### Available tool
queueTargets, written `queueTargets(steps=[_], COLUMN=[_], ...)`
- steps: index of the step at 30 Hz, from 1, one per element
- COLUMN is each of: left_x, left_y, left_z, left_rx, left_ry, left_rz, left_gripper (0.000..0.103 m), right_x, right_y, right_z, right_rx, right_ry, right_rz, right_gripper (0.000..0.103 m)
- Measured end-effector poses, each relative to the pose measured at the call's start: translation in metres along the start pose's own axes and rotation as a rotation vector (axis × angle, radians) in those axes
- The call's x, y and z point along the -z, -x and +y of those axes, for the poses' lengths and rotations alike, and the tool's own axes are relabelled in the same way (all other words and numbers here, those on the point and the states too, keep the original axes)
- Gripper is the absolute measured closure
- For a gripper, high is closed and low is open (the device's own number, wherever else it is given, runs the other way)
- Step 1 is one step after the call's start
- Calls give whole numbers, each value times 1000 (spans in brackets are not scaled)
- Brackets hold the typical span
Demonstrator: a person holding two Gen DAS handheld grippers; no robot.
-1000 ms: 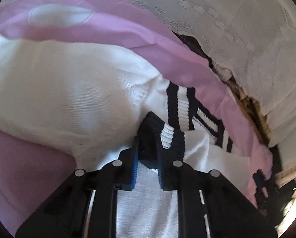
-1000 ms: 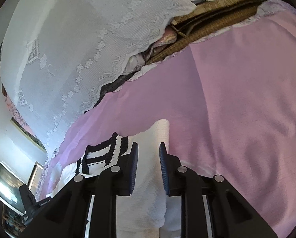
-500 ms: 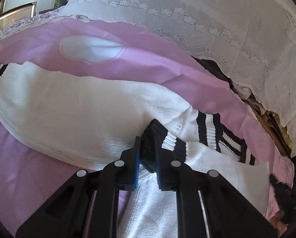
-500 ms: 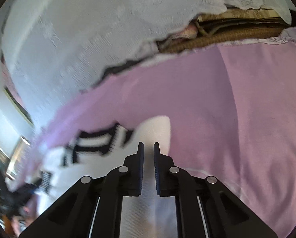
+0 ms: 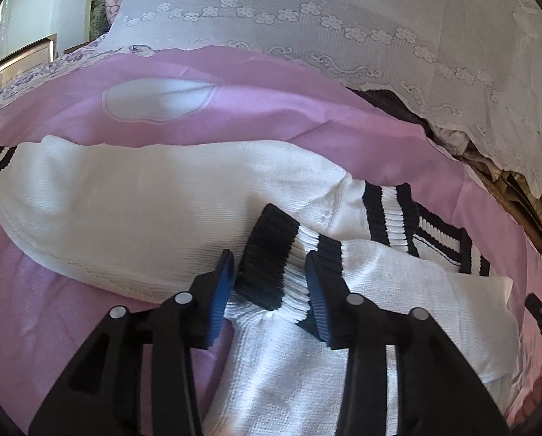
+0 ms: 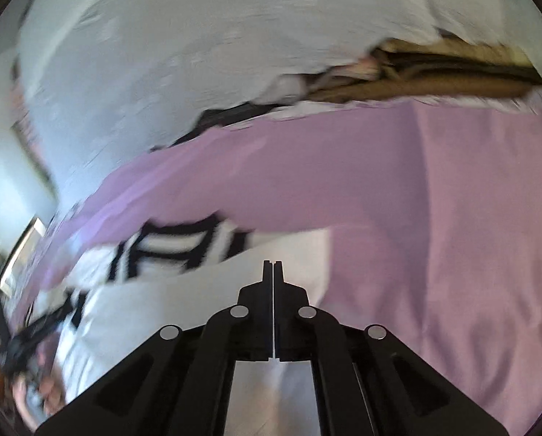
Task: Fold small clothes
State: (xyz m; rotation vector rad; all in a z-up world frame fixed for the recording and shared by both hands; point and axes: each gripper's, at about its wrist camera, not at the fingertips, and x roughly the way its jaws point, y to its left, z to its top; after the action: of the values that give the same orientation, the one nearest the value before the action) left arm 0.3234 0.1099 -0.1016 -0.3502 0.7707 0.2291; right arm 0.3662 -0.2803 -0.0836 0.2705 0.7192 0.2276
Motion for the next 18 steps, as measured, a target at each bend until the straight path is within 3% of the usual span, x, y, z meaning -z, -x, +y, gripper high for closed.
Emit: queueTargets(steps=[4, 7, 9, 15, 18], left_x=[0, 0, 1, 2, 3], left_y=[-1, -2, -2, 0, -1], left_z=[-4, -7, -8, -8, -10], left_rx=[7, 6, 4, 8, 3], left_ry=[-18, -31, -36, -43, -52], left_rz=[7, 9, 11, 12, 13], left_gripper=[54, 51, 50, 48, 45], right_x=[27, 49, 53, 55, 41], right_y=[4, -10, -10, 7, 26], right_z=[30, 27, 15, 19, 28], right_rx=[-14, 90, 52, 77, 46], right_ry=[132, 190, 151, 131, 117], right_rz=[69, 154, 147, 114, 19], right_gripper=[103, 103, 103, 103, 101])
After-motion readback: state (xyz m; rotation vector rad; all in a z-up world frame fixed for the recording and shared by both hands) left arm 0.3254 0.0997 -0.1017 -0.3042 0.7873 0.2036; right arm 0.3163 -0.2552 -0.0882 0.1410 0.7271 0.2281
